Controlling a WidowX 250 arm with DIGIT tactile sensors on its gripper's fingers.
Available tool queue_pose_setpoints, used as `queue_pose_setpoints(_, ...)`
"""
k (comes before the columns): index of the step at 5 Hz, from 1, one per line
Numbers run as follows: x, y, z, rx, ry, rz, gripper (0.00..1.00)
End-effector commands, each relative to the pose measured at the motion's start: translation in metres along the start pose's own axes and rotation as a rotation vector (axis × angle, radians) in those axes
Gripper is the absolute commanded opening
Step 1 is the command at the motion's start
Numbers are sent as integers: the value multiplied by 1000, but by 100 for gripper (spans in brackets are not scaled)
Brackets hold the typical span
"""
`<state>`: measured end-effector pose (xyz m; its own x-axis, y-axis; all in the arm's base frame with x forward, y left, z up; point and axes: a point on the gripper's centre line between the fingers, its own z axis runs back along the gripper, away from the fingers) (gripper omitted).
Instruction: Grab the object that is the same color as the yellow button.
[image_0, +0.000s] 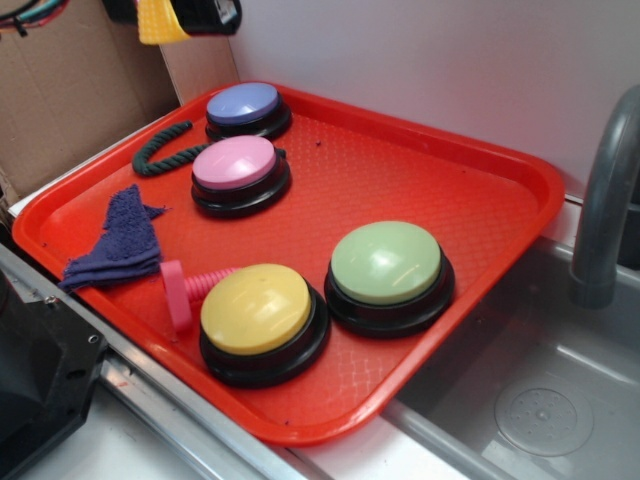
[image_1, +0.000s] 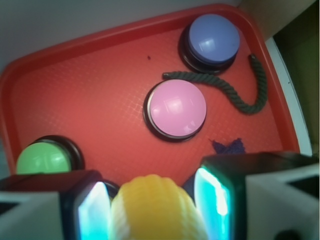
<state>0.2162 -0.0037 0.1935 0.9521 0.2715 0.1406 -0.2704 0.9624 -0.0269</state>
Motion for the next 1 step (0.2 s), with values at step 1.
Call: queue_pose_setpoints(1,0,8,17,-48,-62,-40,0)
